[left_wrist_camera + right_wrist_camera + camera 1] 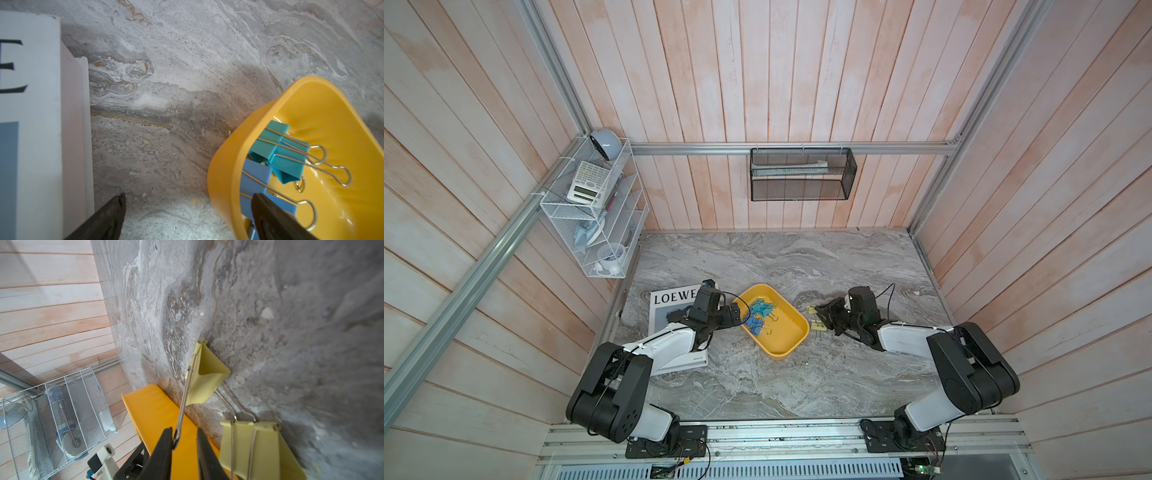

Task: Put the binder clips in the storage box
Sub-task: Pick up the binder clip at the center of the board, then place the binder clip in the storage box.

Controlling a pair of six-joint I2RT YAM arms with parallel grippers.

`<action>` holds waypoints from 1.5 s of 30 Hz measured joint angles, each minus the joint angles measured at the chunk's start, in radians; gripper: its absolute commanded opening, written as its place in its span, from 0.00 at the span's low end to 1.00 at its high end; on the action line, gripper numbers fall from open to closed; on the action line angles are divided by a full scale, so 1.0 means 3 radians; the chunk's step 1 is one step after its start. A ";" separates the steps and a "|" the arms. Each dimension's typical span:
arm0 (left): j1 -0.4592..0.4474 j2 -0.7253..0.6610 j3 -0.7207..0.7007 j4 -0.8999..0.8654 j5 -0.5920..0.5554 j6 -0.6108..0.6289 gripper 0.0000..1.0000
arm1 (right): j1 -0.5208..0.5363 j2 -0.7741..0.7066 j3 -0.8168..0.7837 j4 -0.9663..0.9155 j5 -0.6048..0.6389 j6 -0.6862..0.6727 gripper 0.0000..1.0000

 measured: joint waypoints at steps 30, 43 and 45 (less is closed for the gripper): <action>0.0000 0.0000 0.0001 -0.0001 0.0000 0.0028 1.00 | 0.0707 -0.0882 0.0735 -0.1068 -0.0319 -0.0689 0.00; 0.0000 0.0000 0.0001 -0.0001 0.0000 0.0028 1.00 | 0.1291 -0.0385 0.0468 -0.1055 -0.0209 -0.0668 0.00; 0.0000 0.0000 0.0001 -0.0001 0.0000 0.0028 1.00 | 0.1294 -0.0301 0.0468 -0.1010 -0.0174 -0.0654 0.00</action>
